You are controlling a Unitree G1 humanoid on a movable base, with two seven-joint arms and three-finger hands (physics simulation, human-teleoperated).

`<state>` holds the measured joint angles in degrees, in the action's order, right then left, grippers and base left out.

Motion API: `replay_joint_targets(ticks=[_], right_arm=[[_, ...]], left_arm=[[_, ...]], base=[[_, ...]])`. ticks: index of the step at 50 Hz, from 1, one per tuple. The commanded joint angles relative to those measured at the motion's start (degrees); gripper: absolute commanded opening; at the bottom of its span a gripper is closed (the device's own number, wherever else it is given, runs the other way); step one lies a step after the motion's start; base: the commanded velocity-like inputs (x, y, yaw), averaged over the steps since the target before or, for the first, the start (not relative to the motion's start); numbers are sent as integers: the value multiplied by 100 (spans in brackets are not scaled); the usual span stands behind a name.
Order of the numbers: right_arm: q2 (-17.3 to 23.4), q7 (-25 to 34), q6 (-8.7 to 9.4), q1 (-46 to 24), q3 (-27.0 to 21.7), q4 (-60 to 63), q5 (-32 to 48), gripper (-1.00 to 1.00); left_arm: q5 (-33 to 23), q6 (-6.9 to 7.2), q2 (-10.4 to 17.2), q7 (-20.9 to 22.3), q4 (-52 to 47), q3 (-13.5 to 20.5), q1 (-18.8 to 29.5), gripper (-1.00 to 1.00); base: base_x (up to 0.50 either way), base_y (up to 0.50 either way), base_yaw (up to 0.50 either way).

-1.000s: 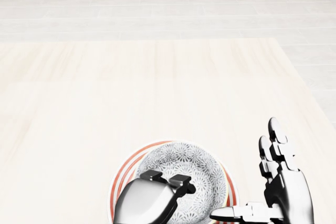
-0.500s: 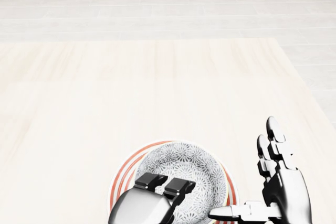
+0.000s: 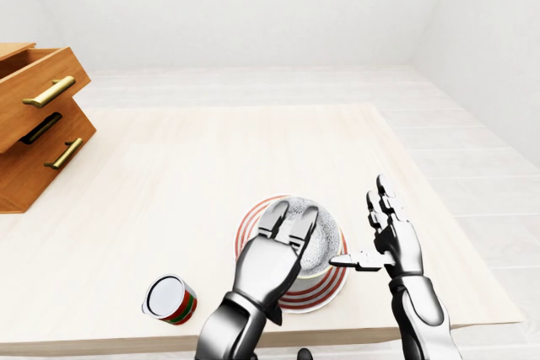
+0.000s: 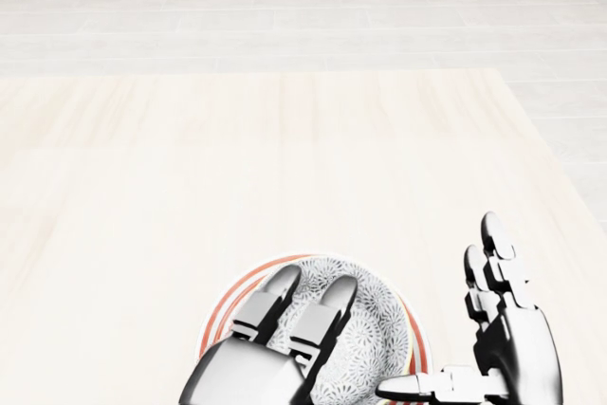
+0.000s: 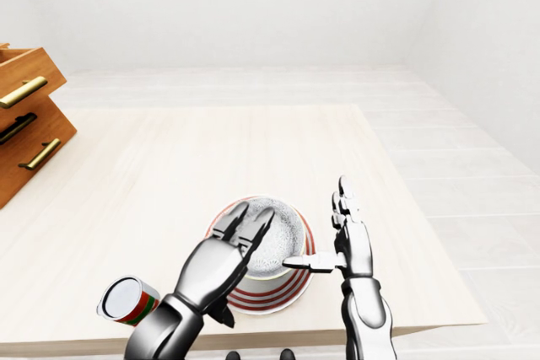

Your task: Put the bowl on the plate.

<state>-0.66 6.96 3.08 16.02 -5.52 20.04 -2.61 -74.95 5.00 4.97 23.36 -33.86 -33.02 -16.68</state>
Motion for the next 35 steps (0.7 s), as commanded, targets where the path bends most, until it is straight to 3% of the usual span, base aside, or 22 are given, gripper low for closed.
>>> replay_joint_targets(ticks=[1, 12, 18, 26, 35], right_arm=[[4, 10, -27, 21, -29, -10, -20, 100], [0, 17, 6, 39, -63, 48, -17, 100], [6, 23, 66, 19, -87, 86, -3, 100], [5, 42, 154, -15, -111, 152, 2, 100], [-1, 81, 171, 24, -131, 207, 1, 100]], left_arm=[[78, 0, 81, 313, -548, 219, 0, 100], [202, 0, 65, 641, -933, 765, 5, 100], [436, 0, -78, 822, -1178, 1060, -9, 100], [1303, 0, -288, 968, -1272, 1555, 103, 100], [1886, 0, -298, 1038, -1282, 2023, 261, 100]], base=[[0, 0, 0], [0, 0, 0], [0, 0, 0], [0, 0, 0], [0, 0, 0]])
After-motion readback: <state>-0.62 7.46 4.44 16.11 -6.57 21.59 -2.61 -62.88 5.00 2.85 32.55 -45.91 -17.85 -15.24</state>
